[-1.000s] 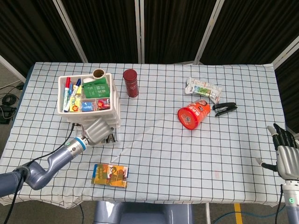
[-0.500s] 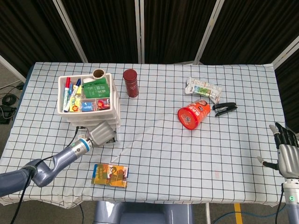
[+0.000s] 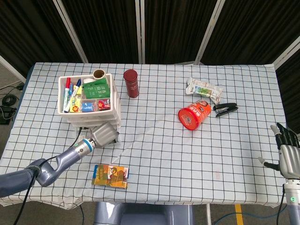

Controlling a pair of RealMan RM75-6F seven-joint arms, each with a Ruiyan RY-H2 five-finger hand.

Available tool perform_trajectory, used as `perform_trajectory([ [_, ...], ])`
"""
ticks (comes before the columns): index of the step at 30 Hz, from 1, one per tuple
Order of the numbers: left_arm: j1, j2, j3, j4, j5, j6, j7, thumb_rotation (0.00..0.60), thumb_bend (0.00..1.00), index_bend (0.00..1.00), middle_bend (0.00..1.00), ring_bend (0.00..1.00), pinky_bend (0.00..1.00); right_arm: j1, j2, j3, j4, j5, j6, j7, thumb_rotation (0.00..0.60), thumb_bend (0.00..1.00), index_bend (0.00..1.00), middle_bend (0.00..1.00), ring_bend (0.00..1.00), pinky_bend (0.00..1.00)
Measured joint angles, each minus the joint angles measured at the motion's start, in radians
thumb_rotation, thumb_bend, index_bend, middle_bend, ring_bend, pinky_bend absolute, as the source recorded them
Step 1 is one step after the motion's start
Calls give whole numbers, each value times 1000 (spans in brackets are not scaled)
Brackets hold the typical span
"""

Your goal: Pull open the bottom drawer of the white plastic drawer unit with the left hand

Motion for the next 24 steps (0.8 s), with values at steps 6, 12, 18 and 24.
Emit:
perform_trajectory([
  [6, -8, -2, 12, 11, 44, 12, -33, 600, 0, 563, 1000, 971, 882, 0, -3, 1, 2, 3, 1, -5, 600, 30, 8, 0, 0, 0],
  [12, -13, -10, 39, 55, 112, 45, -100, 600, 0, 581, 1000, 971, 881, 1, -8, 4, 7, 10, -2, -15, 600, 30, 8, 0, 0, 0],
  [18, -23, -23, 58, 111, 153, 63, -164, 600, 0, 582, 1000, 971, 882, 4, -14, 6, 11, 19, -7, -25, 600, 30, 8, 0, 0, 0],
  [24, -33, -36, 70, 149, 178, 70, -211, 600, 4, 581, 1000, 971, 881, 6, -21, 10, 17, 29, -11, -39, 600, 30, 8, 0, 0, 0],
])
